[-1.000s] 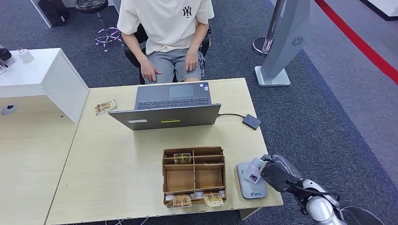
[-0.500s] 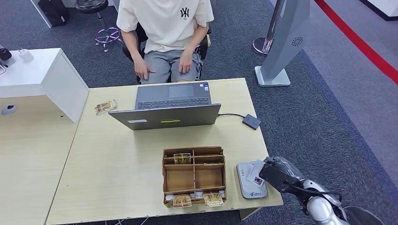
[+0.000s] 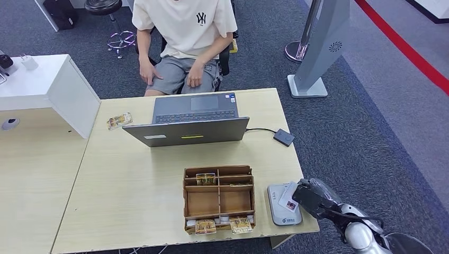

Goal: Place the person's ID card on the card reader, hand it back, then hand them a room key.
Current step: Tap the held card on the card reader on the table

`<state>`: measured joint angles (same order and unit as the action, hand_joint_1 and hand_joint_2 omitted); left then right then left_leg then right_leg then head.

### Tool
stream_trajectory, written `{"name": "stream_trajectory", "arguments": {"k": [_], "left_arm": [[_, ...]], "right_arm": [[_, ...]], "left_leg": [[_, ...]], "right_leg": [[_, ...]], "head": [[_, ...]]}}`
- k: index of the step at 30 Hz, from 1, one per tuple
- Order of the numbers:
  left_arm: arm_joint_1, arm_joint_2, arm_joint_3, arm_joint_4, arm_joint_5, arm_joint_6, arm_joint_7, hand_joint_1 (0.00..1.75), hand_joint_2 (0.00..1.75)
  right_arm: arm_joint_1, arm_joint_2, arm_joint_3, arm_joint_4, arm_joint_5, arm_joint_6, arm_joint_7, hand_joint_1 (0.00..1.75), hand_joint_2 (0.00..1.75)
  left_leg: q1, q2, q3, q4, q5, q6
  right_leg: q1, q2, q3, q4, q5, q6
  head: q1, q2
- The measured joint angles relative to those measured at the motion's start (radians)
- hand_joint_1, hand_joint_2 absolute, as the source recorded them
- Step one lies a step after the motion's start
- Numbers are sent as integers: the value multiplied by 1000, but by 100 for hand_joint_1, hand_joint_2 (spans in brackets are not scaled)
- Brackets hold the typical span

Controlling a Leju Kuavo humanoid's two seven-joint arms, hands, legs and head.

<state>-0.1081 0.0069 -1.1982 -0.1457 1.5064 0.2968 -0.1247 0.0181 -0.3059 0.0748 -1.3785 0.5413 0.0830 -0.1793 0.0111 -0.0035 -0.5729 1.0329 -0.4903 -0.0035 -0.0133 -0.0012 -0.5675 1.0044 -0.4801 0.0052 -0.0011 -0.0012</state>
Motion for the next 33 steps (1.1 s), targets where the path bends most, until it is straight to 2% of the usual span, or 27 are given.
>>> {"name": "stream_trajectory", "arguments": {"k": [22, 29, 33], "left_arm": [[0, 0, 0, 0, 0, 0, 0, 0, 0], [0, -2, 0, 0, 0, 0, -2, 0, 0], [0, -5, 0, 0, 0, 2, -5, 0, 0]], "right_arm": [[1, 0, 2, 7, 8, -8, -4, 175, 175], [9, 26, -12, -35, 1, -95, -44, 175, 175], [24, 81, -42, -109, 17, -220, -90, 175, 175]], "left_leg": [[0, 0, 0, 0, 0, 0], [0, 0, 0, 0, 0, 0], [0, 0, 0, 0, 0, 0]], "right_leg": [[0, 0, 0, 0, 0, 0], [0, 0, 0, 0, 0, 0], [0, 0, 0, 0, 0, 0]], "head": [[0, 0], [0, 0], [0, 0]]}}
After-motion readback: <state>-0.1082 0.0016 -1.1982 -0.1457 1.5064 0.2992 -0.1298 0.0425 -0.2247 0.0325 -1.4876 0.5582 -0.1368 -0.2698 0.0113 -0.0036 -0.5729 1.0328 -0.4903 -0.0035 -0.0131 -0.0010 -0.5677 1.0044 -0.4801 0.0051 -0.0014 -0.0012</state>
